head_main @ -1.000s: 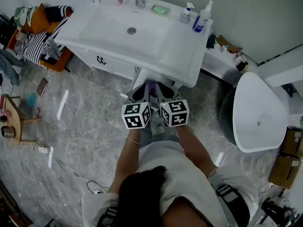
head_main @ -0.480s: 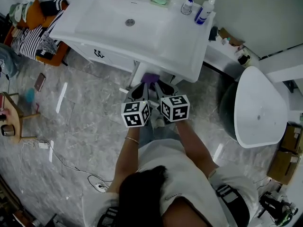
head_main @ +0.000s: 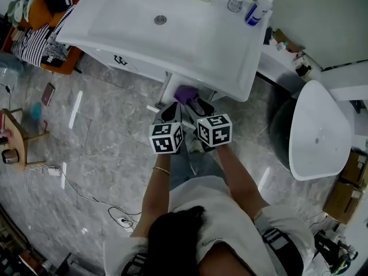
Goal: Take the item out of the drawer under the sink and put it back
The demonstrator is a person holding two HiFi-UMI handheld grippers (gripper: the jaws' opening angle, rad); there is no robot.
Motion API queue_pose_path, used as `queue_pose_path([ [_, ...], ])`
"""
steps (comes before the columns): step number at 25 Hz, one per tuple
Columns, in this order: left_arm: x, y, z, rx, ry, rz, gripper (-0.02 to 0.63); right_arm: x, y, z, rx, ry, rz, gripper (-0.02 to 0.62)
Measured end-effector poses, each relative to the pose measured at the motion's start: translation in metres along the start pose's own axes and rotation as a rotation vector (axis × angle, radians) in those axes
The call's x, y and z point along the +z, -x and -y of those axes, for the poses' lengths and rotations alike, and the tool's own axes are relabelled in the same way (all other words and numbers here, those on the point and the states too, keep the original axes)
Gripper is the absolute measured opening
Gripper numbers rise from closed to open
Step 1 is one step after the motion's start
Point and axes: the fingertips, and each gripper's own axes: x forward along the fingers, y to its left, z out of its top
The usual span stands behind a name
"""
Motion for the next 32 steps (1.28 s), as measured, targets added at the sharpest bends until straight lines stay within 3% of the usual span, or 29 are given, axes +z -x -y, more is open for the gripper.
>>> queue_pose_path([
  [7,-0.016,-0.021,-0.019,0.011,0.019,-0.053,0.005,-0.016,-0.032,0.009,0.032,-0.008,-0.062,0.233],
  [23,-0.041,-0.091,-0.062,-0.004,0.015,-0.186,0.005,-0.055,-0.119,0.05,-0.044,0.003,-0.16,0.249],
  [32,-0.058,-0.116,-0.087,0.037,0.013,-0.24,0.005,-0.09,-0.166,0.07,-0.091,-0.025,-0.255,0.268],
])
